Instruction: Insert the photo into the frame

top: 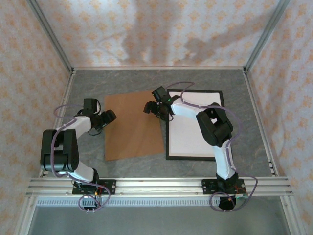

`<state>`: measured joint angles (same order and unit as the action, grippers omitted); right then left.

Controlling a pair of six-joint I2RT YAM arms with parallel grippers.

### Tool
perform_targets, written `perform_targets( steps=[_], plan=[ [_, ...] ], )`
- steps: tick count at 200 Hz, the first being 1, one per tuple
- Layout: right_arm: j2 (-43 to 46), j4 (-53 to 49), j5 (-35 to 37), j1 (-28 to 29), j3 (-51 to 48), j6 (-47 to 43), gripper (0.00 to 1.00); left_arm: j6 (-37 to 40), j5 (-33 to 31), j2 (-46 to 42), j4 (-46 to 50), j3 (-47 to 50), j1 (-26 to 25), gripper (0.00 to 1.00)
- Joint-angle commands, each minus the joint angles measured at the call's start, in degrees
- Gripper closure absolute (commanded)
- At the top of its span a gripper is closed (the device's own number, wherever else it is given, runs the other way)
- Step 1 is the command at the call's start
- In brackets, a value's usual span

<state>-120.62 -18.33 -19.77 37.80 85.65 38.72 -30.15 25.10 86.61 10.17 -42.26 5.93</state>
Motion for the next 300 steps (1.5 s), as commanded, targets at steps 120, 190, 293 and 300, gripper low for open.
perform_targets(
  steps=[120, 190, 293, 300],
  plan=[
    [-0.78, 4.56, -6.34, -0.58, -2.3, 4.36, 0.08, -15.35, 19.49, -15.66, -8.27, 3.9, -2.3, 0.28],
    [-0.23, 12.69, -11.81, -0.62, -4.07, 10.5, 0.0, -26.45, 21.86, -24.25, -14.65, 6.74, -2.31, 0.28],
    [-0.94, 18.8, -14.93, 1.12, -3.31, 15.13, 0.01, -38.04, 21.76, -29.99, -19.19, 3.43, -2.77, 0.28],
    [-0.89, 18.86, -14.95, 1.13, -3.29, 15.17, 0.01, -36.64, 21.43, -30.31, -16.94, 2.55, -2.77, 0.29]
  ],
)
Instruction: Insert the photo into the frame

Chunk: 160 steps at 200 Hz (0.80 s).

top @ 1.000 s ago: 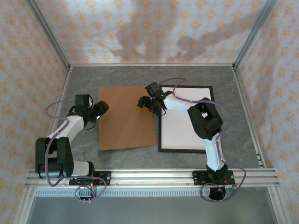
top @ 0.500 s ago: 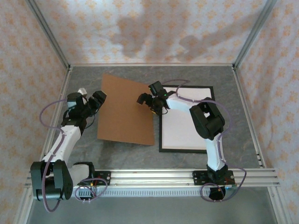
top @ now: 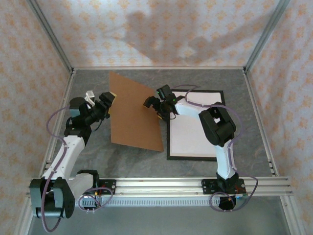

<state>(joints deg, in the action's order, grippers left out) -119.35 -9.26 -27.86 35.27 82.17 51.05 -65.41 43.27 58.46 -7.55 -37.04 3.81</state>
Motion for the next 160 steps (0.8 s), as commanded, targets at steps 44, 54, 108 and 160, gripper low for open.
perform_targets(
  steps=[44, 54, 108, 160],
  plan=[
    [-2.0, 7.88, -6.07, 3.72, 0.63, 1.63, 0.0, 12.04, -0.15, -2.16, 15.92, -5.98, -0.49, 0.47],
    [-1.93, 7.71, -6.15, 3.67, 0.58, 1.47, 0.0, 13.99, -0.89, -1.97, 17.62, -5.93, -0.47, 0.52],
    [-0.4, 3.45, -4.74, 2.99, 1.77, -1.59, 0.0, 24.79, -6.24, -1.02, 28.03, -8.69, 0.17, 0.78],
    [9.07, -9.76, 1.21, -0.91, 3.01, -14.25, 0.0, 27.92, -6.45, -2.83, 30.61, -10.85, 3.8, 1.0]
  ],
)
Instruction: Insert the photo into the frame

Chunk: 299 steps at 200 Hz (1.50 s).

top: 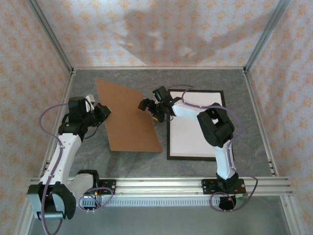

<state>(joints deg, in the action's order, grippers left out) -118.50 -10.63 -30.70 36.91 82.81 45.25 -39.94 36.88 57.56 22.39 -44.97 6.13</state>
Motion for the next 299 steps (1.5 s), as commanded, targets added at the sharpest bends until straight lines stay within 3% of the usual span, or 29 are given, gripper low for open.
perform_targets(
  steps=[1, 37, 72, 99, 127, 153, 185, 262, 299],
  plan=[
    [8.51, -8.63, 4.24, -2.68, 2.37, -8.8, 0.0, 2.35, 0.03, -1.97, 0.56, -2.92, 1.5, 1.0],
    [18.6, -19.91, 10.43, -10.5, 0.39, -20.57, 0.0, -3.29, 5.33, -4.21, -5.42, -4.48, 1.69, 1.0],
    [26.75, -25.82, 17.42, -27.79, -4.97, -25.96, 0.01, -13.0, 8.55, -7.33, -16.41, -4.29, 1.52, 1.0],
    [25.58, -26.53, 16.02, -41.33, -6.78, -26.58, 0.01, -15.06, 8.95, -7.82, -20.17, -5.0, 1.51, 1.0],
    [20.19, -27.36, 15.67, -48.88, -5.46, -27.27, 0.01, -16.61, 9.63, -6.62, -23.27, -5.39, 1.38, 1.0],
    [15.19, -28.41, 15.33, -50.38, -3.56, -28.23, 0.01, -19.18, 10.05, -5.47, -28.03, -3.61, 1.16, 1.0],
    [10.75, -27.51, 9.86, -50.28, -4.35, -26.82, 0.01, -18.93, 10.06, -4.48, -28.61, -2.9, 1.04, 1.0],
    [12.5, -24.1, 8.34, -49.32, -13.81, -26.58, 0.02, -18.77, 9.75, -3.24, -29.2, -2.72, 0.94, 1.0],
    [15.38, -20.95, 3.31, -46.97, -17.64, -25.85, 0.04, -18.88, 9.96, -3.2, -28.85, -2.95, 0.81, 1.0]
  ],
)
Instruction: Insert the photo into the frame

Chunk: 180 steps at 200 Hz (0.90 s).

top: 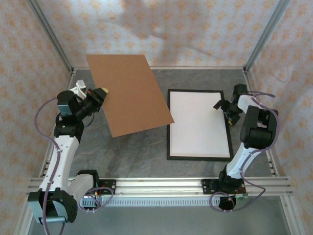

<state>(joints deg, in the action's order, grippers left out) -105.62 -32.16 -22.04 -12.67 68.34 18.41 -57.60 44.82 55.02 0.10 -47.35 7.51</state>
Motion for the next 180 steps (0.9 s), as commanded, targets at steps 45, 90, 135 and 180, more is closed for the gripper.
perform_targets(
  steps=[45, 90, 135, 180],
  plan=[
    [4.76, 4.3, -11.26, 9.86, -5.53, 4.53, 0.06, 0.19, 1.62, -1.56, -4.07, 0.1, -2.06, 1.0],
    [4.1, 5.86, -15.15, 17.23, -3.15, 5.19, 0.06, 0.82, -0.16, -0.8, -4.47, 3.26, -8.14, 1.0],
    [7.52, -0.92, -7.1, 15.5, 1.25, 1.4, 0.06, 0.91, 0.17, 6.45, -11.93, 5.0, -17.54, 1.0],
    [13.3, -4.09, 3.48, 10.14, 1.71, 0.37, 0.06, -2.22, -0.41, 18.81, -25.46, 5.67, -23.61, 1.0]
  ],
)
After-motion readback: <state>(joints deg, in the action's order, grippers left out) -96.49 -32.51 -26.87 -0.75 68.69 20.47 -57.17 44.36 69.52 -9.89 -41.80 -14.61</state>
